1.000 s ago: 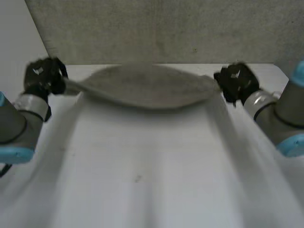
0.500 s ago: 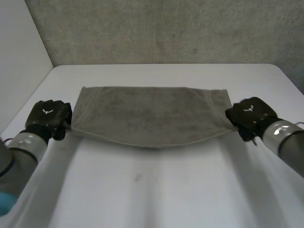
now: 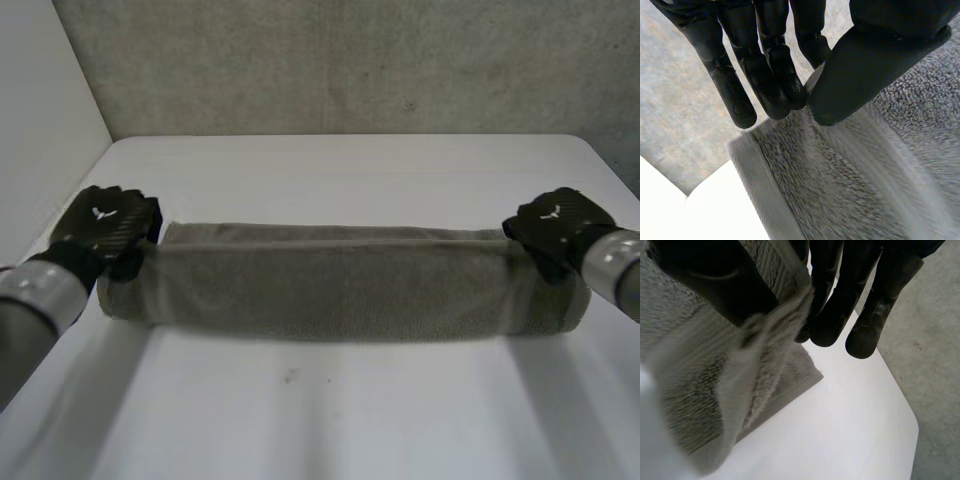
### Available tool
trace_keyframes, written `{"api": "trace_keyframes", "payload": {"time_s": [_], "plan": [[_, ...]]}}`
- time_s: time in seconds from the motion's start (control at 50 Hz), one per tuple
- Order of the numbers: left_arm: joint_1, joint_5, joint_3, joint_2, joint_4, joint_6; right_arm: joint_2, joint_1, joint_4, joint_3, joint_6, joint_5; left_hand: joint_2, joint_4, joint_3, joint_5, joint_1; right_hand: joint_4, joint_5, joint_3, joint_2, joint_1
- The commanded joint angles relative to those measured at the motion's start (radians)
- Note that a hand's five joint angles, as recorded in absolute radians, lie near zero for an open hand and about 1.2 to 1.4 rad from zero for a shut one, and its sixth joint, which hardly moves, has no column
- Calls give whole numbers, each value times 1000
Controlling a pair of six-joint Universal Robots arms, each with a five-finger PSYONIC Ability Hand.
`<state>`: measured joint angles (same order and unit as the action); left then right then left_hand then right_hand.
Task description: Fold the towel.
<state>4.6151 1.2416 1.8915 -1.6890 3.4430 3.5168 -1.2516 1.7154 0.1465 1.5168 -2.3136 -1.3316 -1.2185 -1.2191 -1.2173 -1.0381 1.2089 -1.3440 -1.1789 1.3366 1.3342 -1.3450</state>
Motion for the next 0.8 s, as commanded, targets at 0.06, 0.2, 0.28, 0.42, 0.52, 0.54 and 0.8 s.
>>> {"api": "trace_keyframes", "payload": {"time_s": [0.06, 0.2, 0.28, 0.42, 0.52, 0.54, 0.8], "plan": [[-71, 35, -389, -409, 35, 1, 375, 76, -38, -360, -12, -112, -178, -177, -179, -184, 187, -52, -43, 60, 62, -51], [-98, 76, -650, -624, 15, 1, 527, 99, -82, -539, -23, -136, -178, -177, -179, -184, 187, -52, -43, 60, 62, -51], [-104, 82, -817, -745, -71, 1, 586, 102, -108, -607, -20, -141, -178, -177, -179, -184, 187, -52, -43, 60, 62, -51], [-124, 102, -950, -834, -185, 4, 669, 113, -120, -704, -18, -130, 253, 254, 252, 248, -244, 1169, 1179, -1162, -1160, 1170], [-125, 139, -956, -831, -191, 25, 652, 119, -143, -736, -33, -143, 1044, 1045, 1043, 1038, -1034, 1169, 1179, -1162, -1160, 1170], [-125, 153, -956, -825, -189, 27, 631, 119, -143, -738, -53, -141, 1044, 1045, 1043, 1038, -1034, 1169, 1179, -1162, -1160, 1170], [-125, 205, -743, -560, -191, -9, 303, 92, -96, -458, -331, -129, 1044, 1045, 1043, 1038, -1034, 1169, 1179, -1162, -1160, 1170]]}}
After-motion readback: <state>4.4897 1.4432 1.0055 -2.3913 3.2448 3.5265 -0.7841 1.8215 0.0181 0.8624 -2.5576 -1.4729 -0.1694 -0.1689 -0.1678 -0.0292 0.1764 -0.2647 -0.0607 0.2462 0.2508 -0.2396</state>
